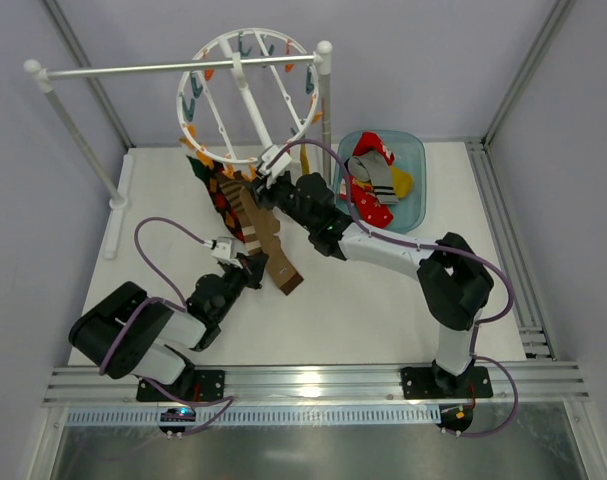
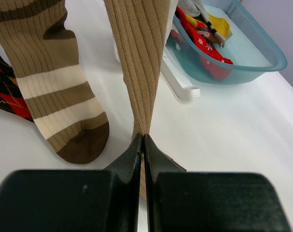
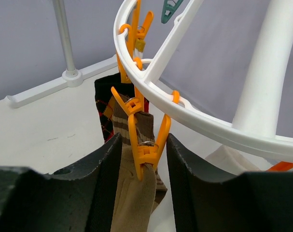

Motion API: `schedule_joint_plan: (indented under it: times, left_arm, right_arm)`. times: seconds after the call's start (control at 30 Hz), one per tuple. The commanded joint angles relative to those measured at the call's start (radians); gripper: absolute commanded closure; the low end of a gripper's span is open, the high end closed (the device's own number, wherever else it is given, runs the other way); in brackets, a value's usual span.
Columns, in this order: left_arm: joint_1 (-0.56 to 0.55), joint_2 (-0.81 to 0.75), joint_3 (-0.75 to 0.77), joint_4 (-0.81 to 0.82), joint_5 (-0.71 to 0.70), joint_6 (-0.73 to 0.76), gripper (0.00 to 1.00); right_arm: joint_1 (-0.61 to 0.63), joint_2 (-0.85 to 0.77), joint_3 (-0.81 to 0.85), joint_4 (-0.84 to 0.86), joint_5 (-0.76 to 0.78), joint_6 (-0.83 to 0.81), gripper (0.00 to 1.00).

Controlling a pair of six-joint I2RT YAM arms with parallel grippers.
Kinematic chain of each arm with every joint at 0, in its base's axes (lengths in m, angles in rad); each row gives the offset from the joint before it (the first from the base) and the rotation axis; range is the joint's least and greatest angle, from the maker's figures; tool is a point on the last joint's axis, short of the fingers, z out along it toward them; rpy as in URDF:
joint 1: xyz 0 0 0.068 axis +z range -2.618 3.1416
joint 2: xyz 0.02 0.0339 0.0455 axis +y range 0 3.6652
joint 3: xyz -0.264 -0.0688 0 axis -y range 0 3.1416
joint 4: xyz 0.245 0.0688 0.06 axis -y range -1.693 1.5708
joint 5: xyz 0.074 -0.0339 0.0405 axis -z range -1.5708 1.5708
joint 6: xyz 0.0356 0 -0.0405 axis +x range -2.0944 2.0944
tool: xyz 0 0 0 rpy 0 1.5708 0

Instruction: Remove the socks clipped to the hanger

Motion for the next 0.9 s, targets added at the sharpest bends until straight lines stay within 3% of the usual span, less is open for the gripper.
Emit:
schedule_joint_plan:
  times: [0.0, 0.13, 0.17, 0.2, 0.47, 0.5, 0.57, 0.63, 0.87]
  left_arm:
    - [-0.005, 0.002, -0.003, 0.189, 0.018, 0.025, 1.0]
    - [-0.005, 0.004, -0.003, 0.187, 0.018, 0.025, 1.0]
    - [-0.005, 0.004, -0.005, 0.187, 0.019, 0.027, 1.0]
    - [-0.005, 0.004, -0.005, 0.187, 0.018, 0.027, 1.0]
    - [-0.005, 0.01, -0.002, 0.187, 0.015, 0.03, 1.0]
    - [-0.005, 0.01, -0.003, 0.187, 0.015, 0.032, 1.0]
    - [-0.005, 0.013, -0.002, 0.187, 0.015, 0.032, 1.0]
    - [-0.005, 0.019, 0.0, 0.189, 0.015, 0.032, 1.0]
    - [-0.005, 0.03, 0.002, 0.202, 0.034, 0.03, 1.0]
  right_arm:
    - [0.005, 0.013, 0.058, 0.052, -0.004, -0.016, 0.57]
    - [0.005, 0.026, 0.069, 0.057, 0.002, -0.018, 0.64]
    - [0.005, 0.028, 0.069, 0.058, 0.002, -0.016, 0.76]
    - [0.005, 0.029, 0.064, 0.064, 0.011, -0.01, 0.96]
    - [0.003, 0.033, 0.05, 0.098, 0.009, -0.012, 0.96]
    - [0.005, 0.031, 0.046, 0.098, 0.011, -0.01, 0.94]
    - [0.005, 0.019, 0.04, 0.097, 0.023, -0.009, 0.6]
    - [0.005, 0.008, 0.021, 0.092, 0.039, -0.01, 0.33]
    - [0.003, -0.125, -0.161, 0.129, 0.086, -0.01, 0.22]
